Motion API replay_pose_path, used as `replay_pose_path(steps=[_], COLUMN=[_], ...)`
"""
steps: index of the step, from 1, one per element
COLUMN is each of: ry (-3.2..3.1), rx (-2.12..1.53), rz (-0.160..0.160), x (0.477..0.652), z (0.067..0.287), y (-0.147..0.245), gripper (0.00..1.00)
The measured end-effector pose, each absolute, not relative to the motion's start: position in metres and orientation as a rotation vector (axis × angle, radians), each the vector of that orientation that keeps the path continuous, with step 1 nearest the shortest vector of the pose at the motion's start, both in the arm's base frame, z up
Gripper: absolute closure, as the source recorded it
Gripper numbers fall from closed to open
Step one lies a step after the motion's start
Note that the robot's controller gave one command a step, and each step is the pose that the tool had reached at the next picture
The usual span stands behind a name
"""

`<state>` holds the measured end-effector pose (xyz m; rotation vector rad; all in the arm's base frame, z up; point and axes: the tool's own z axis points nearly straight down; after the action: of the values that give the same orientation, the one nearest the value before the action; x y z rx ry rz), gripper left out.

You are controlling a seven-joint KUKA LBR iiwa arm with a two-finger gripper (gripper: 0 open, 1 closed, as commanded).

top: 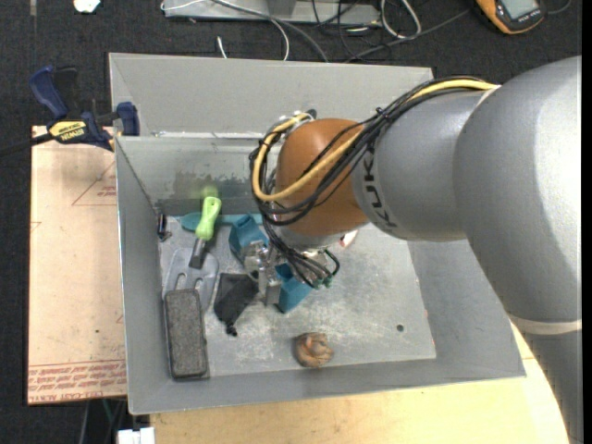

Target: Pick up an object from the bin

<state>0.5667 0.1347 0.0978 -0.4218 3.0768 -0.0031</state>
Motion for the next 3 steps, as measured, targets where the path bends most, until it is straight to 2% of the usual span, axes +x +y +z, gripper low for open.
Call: replay_pose_path(steps=[1,2,3], ry=[3.077,3.058,2.931], rx=[-0.422,-0.565,-1.023], rz=[-0.003,0.001,-0.009], x=[0.567,0.595,0.612], z=[0.098,0.087,0.077], y=[0.135,0.134,0.136], gripper=[1.00,1.00,1.00])
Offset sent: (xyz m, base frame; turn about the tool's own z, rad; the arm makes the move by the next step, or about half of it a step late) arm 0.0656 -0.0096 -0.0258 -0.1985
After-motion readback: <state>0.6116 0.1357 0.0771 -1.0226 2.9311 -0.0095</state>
